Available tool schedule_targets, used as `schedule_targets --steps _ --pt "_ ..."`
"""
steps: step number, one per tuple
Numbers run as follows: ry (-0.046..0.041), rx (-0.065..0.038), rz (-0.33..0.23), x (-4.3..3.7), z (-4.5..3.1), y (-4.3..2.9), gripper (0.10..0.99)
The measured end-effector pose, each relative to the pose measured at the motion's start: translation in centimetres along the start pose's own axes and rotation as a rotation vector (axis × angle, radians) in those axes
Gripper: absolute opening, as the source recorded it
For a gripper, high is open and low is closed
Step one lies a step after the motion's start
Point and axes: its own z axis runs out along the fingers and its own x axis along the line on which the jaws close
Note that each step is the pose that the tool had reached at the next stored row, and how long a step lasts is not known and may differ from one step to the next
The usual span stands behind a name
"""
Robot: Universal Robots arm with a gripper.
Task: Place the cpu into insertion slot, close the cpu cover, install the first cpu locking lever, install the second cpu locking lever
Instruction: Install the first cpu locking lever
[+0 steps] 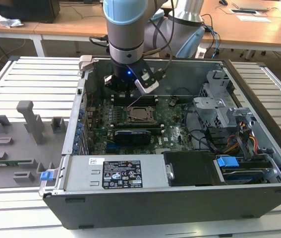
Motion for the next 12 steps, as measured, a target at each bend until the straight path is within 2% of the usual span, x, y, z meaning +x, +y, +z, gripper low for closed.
schedule_targets --steps 2,3,4,5,6,10,12 --pt "-0.0179 0.005 -0.006 0.01 0.04 -0.01 0.106" --pt "-0.0536 0.011 -0.017 0.01 0.07 -0.03 0.106" --pt "-0.0728 0.014 -0.023 0.01 0.07 -0.03 0.106" --pt "-0.0839 0.015 -0.026 0.01 0.08 -0.03 0.106" --pt "-0.0986 0.017 -0.030 0.01 0.11 -0.04 0.106" --pt "-0.1002 0.018 -0.028 0.01 0.13 -0.05 0.106" --pt "-0.1102 0.023 0.008 0.03 0.26 -0.09 0.106"
